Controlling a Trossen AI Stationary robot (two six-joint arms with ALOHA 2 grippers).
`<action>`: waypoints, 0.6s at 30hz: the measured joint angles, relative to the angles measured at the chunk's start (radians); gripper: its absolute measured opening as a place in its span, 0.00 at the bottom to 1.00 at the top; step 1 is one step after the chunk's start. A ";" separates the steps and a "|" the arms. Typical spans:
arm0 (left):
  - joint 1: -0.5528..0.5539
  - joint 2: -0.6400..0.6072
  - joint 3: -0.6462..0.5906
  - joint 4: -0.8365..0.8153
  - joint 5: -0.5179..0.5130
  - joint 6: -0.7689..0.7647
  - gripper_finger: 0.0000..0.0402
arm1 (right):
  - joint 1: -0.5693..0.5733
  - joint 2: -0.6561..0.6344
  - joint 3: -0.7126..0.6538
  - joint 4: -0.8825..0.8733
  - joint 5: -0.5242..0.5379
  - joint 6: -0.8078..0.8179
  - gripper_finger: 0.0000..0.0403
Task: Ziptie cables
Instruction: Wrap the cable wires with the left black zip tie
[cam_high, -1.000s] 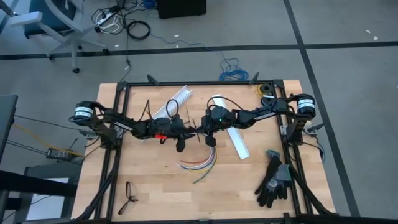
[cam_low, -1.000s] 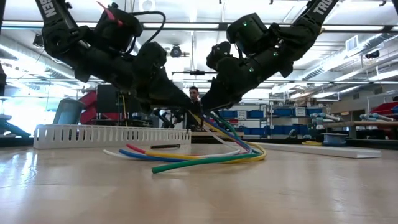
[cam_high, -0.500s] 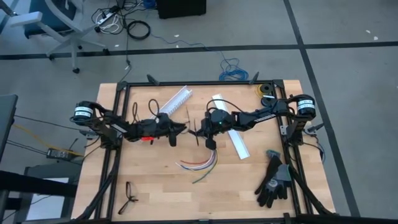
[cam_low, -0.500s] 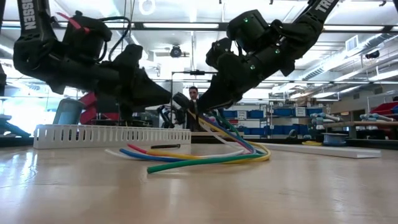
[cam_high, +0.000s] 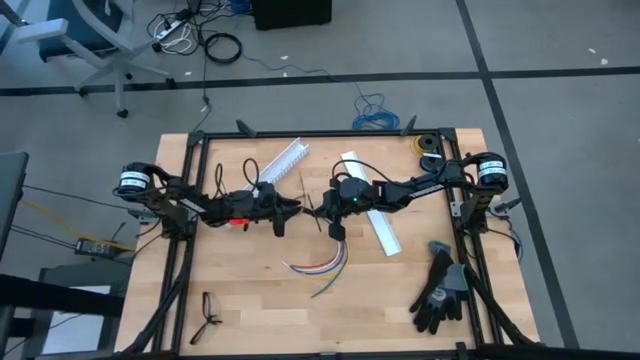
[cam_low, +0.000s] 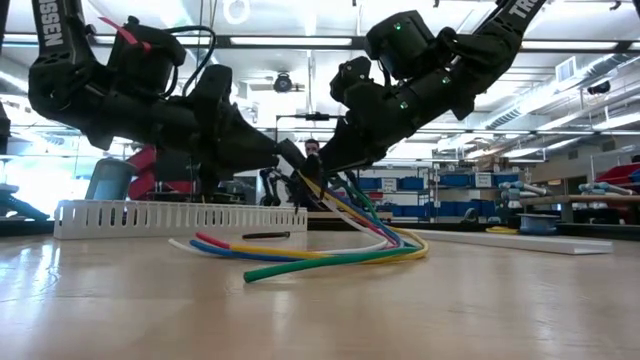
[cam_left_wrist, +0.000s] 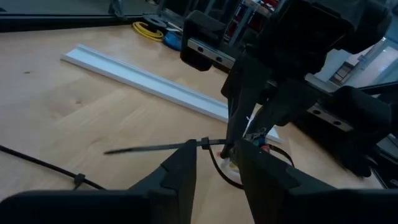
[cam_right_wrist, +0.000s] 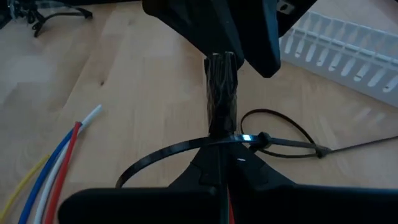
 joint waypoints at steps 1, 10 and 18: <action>0.000 0.000 0.000 0.000 0.000 0.000 0.33 | 0.000 0.000 0.000 0.000 0.000 0.002 0.01; 0.000 0.000 0.001 -0.035 -0.009 0.000 0.48 | 0.000 0.000 0.000 -0.024 0.015 0.051 0.01; 0.000 0.000 0.001 0.012 -0.028 0.049 0.54 | 0.000 -0.001 0.000 -0.024 0.026 0.079 0.01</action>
